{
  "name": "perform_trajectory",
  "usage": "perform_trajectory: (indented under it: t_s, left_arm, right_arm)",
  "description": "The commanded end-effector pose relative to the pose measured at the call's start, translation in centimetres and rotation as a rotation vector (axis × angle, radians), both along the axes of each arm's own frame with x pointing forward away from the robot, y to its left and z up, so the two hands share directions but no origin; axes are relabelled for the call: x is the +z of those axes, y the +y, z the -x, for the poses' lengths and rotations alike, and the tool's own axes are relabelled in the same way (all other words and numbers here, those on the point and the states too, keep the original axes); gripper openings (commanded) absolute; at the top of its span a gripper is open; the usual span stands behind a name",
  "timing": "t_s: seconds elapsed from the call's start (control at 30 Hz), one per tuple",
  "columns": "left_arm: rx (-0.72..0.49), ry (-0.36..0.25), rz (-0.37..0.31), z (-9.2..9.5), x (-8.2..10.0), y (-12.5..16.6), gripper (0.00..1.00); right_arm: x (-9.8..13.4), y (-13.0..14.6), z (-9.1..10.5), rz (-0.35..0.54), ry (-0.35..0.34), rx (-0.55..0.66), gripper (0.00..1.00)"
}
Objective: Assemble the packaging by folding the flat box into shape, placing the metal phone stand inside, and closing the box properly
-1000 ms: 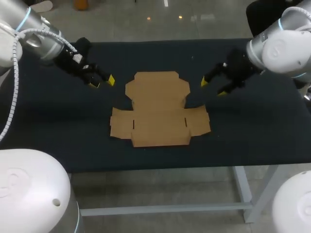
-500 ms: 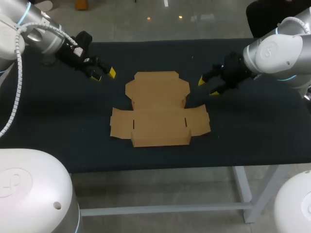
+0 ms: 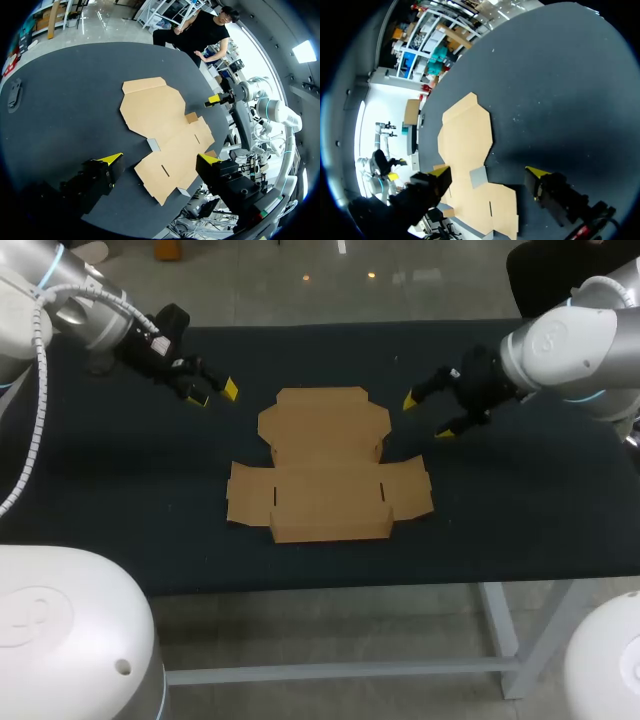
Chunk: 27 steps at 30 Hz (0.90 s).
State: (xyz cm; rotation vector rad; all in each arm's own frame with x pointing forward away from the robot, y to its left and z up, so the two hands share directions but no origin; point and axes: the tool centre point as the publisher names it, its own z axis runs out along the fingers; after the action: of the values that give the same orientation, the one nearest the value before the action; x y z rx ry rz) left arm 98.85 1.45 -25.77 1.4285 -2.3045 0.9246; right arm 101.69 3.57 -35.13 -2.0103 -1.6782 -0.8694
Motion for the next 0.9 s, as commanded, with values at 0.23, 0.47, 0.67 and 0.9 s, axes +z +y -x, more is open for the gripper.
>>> perform_trajectory:
  t_s: [0.23,0.47,0.67,0.9]
  left_arm:
    - [0.0,0.001,-0.003,0.0,0.0,0.0,1.0]
    - [0.0,0.001,-0.003,0.0,0.0,0.0,1.0]
    - [0.0,0.001,-0.003,0.0,0.0,0.0,1.0]
    - [0.016,0.006,0.002,-1.0,0.0,-0.2,1.0]
  right_arm:
    - [-1.5,0.2,-1.4,-0.082,0.022,0.001,1.0]
    - [-3.6,1.3,-4.5,-0.167,-0.012,0.019,1.0]
    - [-4.6,1.9,-6.3,-0.223,-0.031,0.038,0.86]
    - [-5.2,2.8,-6.9,-0.255,-0.029,0.046,0.48]
